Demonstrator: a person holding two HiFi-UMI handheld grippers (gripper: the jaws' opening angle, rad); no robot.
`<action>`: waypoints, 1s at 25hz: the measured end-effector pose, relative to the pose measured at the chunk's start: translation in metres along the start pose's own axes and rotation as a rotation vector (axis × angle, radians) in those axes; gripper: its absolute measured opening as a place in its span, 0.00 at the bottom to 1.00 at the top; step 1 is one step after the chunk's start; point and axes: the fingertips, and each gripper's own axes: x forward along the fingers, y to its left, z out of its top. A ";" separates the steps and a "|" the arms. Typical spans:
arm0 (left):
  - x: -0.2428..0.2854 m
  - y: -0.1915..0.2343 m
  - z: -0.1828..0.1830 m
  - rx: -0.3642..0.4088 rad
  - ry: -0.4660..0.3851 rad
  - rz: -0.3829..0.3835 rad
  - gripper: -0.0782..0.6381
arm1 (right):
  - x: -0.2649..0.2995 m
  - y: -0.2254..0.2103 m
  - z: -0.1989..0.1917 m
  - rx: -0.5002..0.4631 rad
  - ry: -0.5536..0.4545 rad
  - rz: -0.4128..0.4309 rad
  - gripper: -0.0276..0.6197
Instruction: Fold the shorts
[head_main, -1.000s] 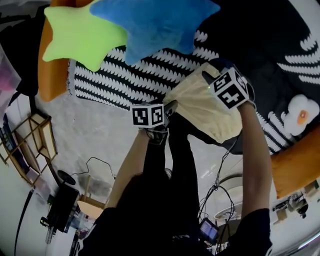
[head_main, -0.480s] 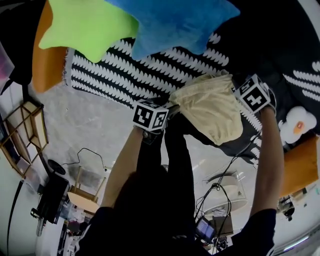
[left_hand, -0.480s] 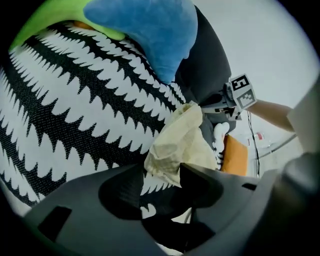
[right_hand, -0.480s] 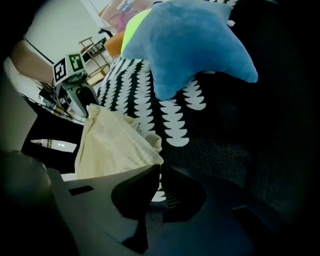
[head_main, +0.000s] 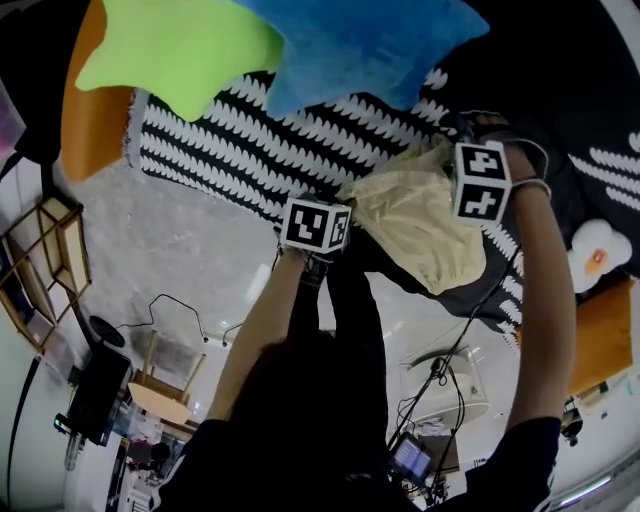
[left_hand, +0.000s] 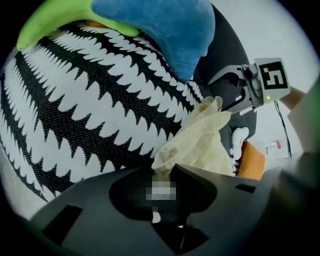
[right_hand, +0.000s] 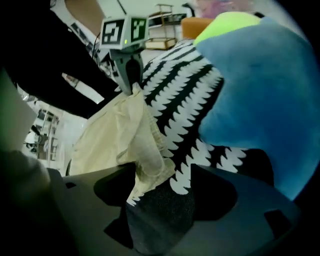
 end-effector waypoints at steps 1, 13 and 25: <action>-0.001 -0.001 -0.002 0.016 0.000 0.017 0.26 | 0.009 0.002 0.001 -0.035 0.042 0.026 0.56; -0.014 -0.015 0.000 0.159 -0.130 0.084 0.16 | 0.003 0.017 -0.021 0.099 -0.044 0.037 0.14; -0.038 -0.017 0.005 0.142 -0.240 0.062 0.16 | -0.031 0.006 -0.020 0.116 -0.119 -0.086 0.14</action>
